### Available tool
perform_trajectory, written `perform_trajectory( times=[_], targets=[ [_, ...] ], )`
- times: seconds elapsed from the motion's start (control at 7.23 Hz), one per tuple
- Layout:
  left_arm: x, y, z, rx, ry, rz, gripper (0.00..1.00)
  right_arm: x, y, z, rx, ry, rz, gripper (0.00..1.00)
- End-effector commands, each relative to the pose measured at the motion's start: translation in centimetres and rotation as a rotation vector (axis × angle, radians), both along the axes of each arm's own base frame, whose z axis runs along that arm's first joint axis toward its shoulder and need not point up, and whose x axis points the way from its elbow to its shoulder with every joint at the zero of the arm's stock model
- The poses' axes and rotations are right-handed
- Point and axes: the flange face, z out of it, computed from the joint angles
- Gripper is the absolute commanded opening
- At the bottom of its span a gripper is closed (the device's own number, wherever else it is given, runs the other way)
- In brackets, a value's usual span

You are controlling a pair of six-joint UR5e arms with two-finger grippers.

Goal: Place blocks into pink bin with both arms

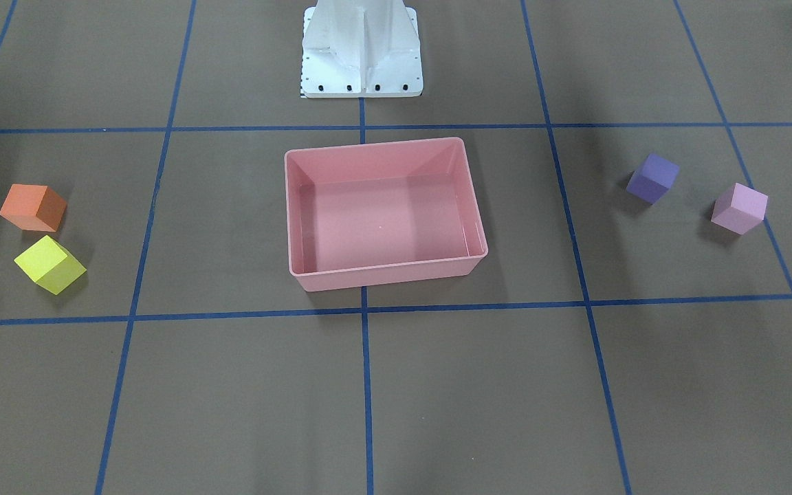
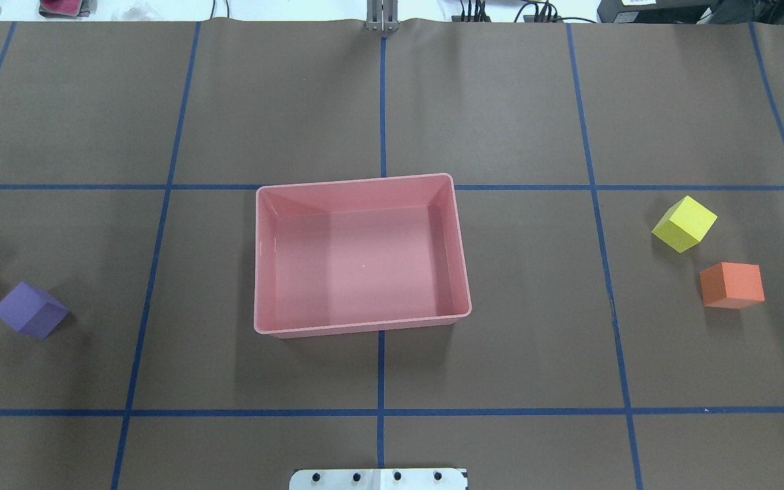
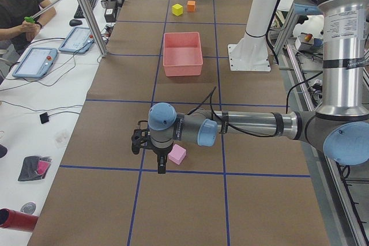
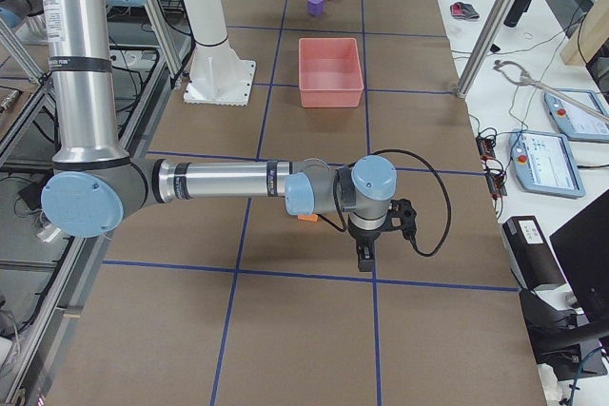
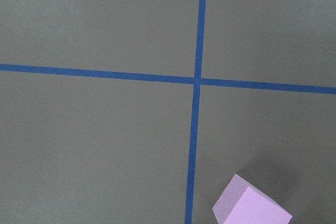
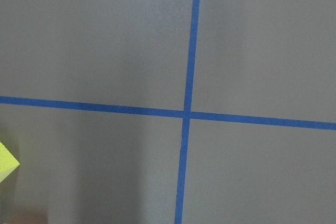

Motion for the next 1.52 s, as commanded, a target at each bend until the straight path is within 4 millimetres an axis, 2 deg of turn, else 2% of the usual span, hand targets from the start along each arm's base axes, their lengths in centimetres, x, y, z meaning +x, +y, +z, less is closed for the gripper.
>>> perform_trajectory(
  times=[0.0,0.55,0.83,0.97,1.11,1.38],
  targets=[
    [0.1,0.2,0.0,0.03,0.006,0.007,1.0,-0.1,0.2,0.0,0.0,-0.001,-0.001,1.0],
    [0.1,0.2,0.0,0.055,0.0,0.006,1.0,-0.3,0.7,0.7,-0.008,-0.015,-0.005,1.0],
    [0.1,1.4,0.8,0.064,0.006,0.008,1.0,-1.0,0.9,1.0,-0.006,-0.011,-0.025,1.0],
    [0.1,3.2,1.7,0.116,0.01,0.007,1.0,-3.2,0.8,0.6,0.006,-0.015,-0.064,1.0],
    [0.2,4.0,2.5,0.157,0.013,0.006,1.0,-3.8,1.1,0.6,0.012,-0.05,-0.072,1.0],
    [2.2,3.5,2.1,0.166,0.018,0.047,1.0,-5.4,3.5,0.3,0.024,-0.082,-0.111,1.0]
  ],
)
